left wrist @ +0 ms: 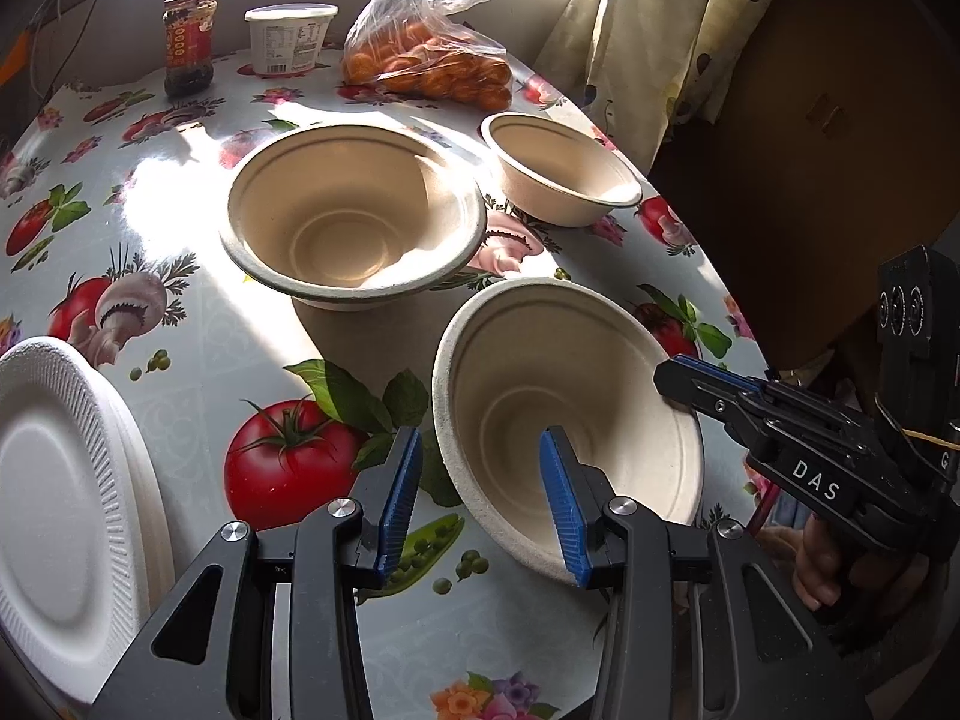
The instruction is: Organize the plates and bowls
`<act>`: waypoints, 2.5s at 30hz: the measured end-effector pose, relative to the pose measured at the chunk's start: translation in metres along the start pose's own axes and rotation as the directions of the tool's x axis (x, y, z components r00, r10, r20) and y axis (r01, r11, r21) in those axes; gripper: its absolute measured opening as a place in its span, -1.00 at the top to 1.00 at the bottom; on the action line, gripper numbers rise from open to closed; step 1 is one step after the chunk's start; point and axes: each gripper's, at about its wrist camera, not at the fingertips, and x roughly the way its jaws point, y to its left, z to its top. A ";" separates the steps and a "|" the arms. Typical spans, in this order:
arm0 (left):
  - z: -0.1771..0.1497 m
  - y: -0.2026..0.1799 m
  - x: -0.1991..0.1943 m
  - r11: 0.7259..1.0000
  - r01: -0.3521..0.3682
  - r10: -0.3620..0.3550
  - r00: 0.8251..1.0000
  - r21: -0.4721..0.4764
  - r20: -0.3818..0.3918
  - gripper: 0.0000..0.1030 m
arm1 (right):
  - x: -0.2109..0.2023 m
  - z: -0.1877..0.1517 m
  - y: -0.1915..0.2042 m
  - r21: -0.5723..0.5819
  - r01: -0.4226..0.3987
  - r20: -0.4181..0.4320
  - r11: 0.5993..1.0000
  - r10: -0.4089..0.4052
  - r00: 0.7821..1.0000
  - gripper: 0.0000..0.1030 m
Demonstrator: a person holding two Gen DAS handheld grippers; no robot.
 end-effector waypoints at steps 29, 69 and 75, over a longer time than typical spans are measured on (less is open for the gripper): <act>0.071 0.072 -0.019 0.953 -0.215 0.245 0.961 -0.213 0.127 0.18 | 0.038 0.094 0.029 -0.134 -0.087 0.025 0.987 0.091 0.996 0.43; 0.069 0.081 0.007 0.965 -0.142 0.167 0.981 -0.219 0.099 0.32 | 0.080 0.092 0.053 -0.160 -0.123 -0.060 0.979 0.115 0.992 0.70; 0.069 0.079 0.006 0.966 -0.141 0.166 0.981 -0.217 0.101 0.32 | 0.078 0.090 0.051 -0.144 -0.131 -0.053 0.981 0.125 0.991 0.71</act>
